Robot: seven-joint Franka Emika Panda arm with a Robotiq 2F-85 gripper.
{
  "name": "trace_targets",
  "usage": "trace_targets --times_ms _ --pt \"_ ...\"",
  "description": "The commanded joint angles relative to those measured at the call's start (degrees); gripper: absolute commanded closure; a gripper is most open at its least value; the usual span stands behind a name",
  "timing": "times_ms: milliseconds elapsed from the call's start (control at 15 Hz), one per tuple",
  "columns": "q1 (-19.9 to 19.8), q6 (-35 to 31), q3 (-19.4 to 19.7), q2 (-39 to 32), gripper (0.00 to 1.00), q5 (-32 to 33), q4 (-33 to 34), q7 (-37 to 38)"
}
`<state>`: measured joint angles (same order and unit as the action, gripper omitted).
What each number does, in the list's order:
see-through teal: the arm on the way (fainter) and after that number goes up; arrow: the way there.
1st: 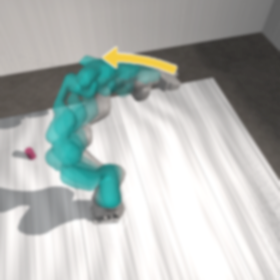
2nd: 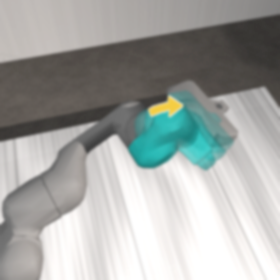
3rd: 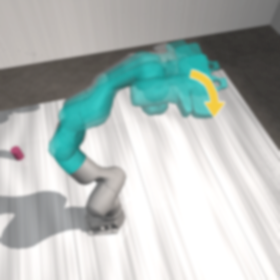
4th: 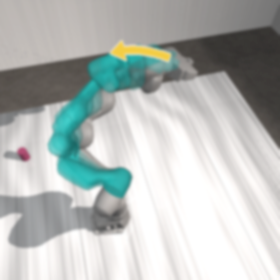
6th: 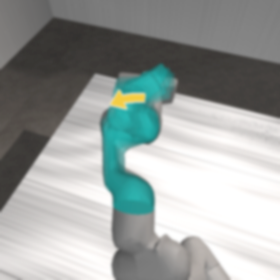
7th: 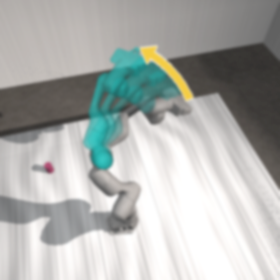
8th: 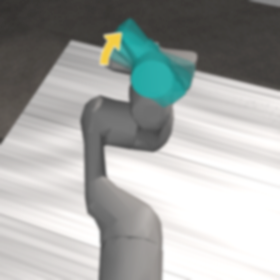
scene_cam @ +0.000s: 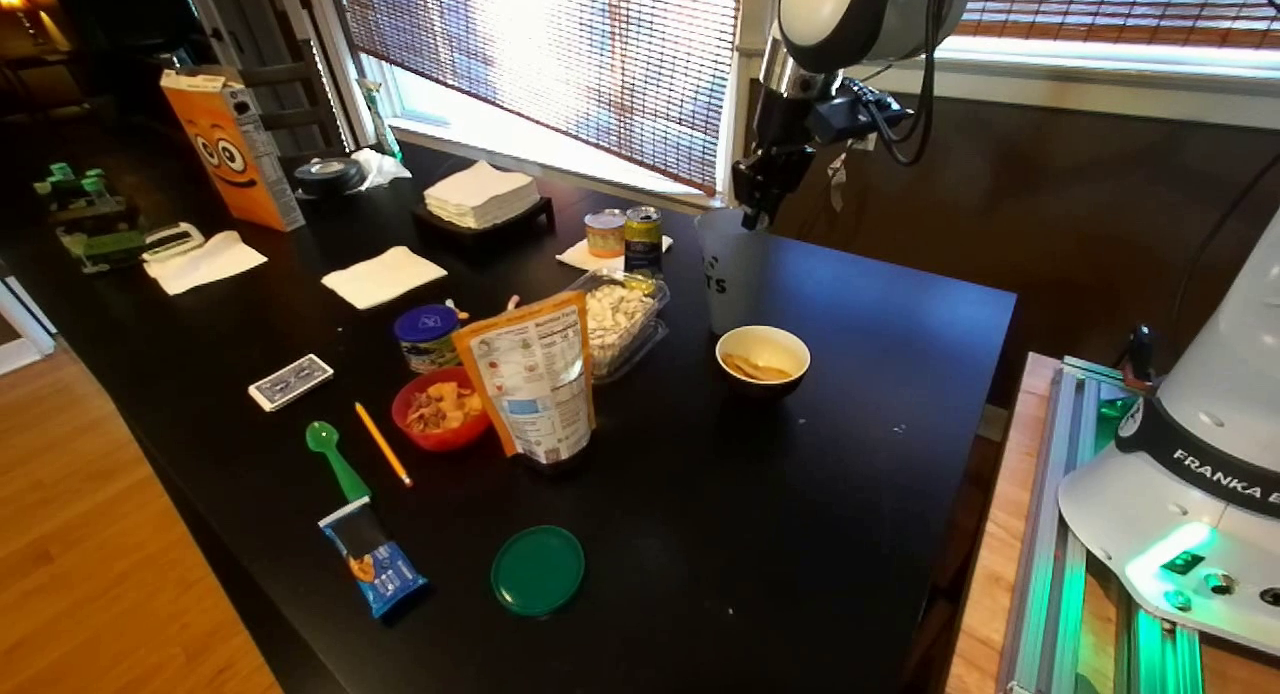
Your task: Use the grey cup to get some of the contents of the clear lunchbox
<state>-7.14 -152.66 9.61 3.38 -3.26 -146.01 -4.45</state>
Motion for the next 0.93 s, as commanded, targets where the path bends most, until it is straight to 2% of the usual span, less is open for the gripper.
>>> trace_targets --times_ms 0,133,267,333,467,600,867 --pt "-0.9 -2.3 -0.5 -0.4 0.32 3.5 -0.1 3.4" --pt "-1.8 -5.3 -0.9 0.5 0.16 10.2 -1.4 10.0" --pt "-2.7 -8.1 -1.4 1.7 0.04 17.9 -2.6 18.1" --pt "-3.2 -8.3 -1.8 2.5 0.01 22.7 -3.0 22.7" --pt "-3.4 -6.1 -3.5 5.3 0.00 30.6 -3.9 29.4" --pt "-3.4 -4.2 -5.8 8.9 0.00 35.3 -6.0 32.6" --pt "-2.1 0.7 -10.1 15.8 0.00 32.2 -11.4 28.3"
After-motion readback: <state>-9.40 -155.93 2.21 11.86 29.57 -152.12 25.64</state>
